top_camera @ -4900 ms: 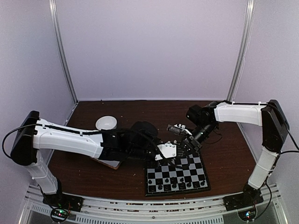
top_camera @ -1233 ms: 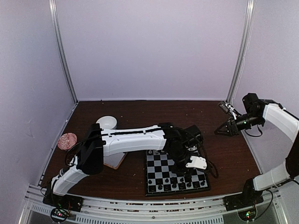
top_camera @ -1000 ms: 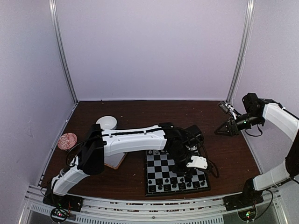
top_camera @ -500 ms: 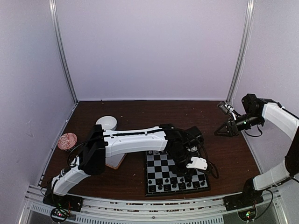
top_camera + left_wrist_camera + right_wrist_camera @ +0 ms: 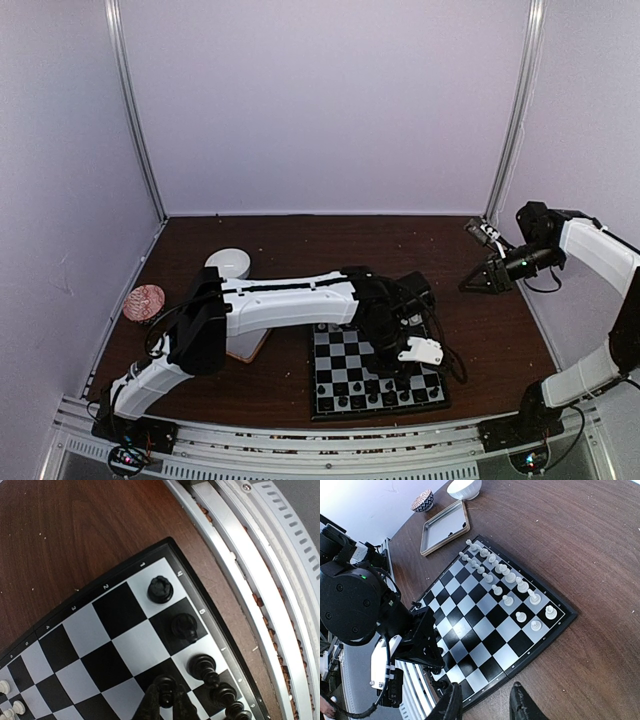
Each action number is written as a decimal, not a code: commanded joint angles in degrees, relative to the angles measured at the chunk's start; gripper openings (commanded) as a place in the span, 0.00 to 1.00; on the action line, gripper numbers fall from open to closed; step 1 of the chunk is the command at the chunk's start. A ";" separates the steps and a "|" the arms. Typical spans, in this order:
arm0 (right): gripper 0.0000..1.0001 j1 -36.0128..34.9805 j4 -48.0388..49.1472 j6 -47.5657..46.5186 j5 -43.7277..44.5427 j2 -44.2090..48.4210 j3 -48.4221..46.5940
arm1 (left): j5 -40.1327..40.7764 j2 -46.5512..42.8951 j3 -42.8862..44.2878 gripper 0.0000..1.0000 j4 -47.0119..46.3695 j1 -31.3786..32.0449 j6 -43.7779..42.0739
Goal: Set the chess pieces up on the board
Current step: Place the pawn on c7.
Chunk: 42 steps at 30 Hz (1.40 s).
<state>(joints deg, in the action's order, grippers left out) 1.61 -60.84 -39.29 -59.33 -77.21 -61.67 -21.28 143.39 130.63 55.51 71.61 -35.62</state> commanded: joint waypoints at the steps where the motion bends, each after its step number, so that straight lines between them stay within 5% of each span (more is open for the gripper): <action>1: 0.34 0.06 -1.35 -1.14 -1.20 -0.48 -1.78 | -0.45 -0.20 -0.55 0.10 -0.84 -0.33 0.44; 16: 0.34 0.06 -2.51 -2.02 -1.58 -0.58 -2.04 | 1.17 -1.15 -0.77 0.20 -1.28 -0.33 0.66; 26: 0.35 0.06 -2.47 -1.52 -0.44 2.51 -4.08 | 5.71 -22.12 -12.69 0.30 -15.37 -5.17 7.10; 34: 0.44 -0.09 10.69 10.26 13.78 9.03 -9.34 | 25.69 -40.98 -35.00 0.38 -23.32 -17.09 33.85; 35: 0.53 -0.02 14.52 13.41 17.71 9.69 -8.92 | 28.03 -42.52 -37.11 0.38 -21.73 -19.42 39.11; 37: 0.98 0.33 23.03 21.29 25.29 9.85 -7.20 | 31.79 -45.82 -43.06 0.35 -19.70 -23.75 51.39; 42: 0.99 0.52 21.62 24.98 19.63 0.56 -10.21 | 33.04 -53.76 -57.91 0.35 -22.34 -27.40 78.64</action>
<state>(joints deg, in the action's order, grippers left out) 2.02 -42.15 -21.06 -39.94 -69.14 -69.56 8.01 93.51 81.01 34.04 44.16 16.93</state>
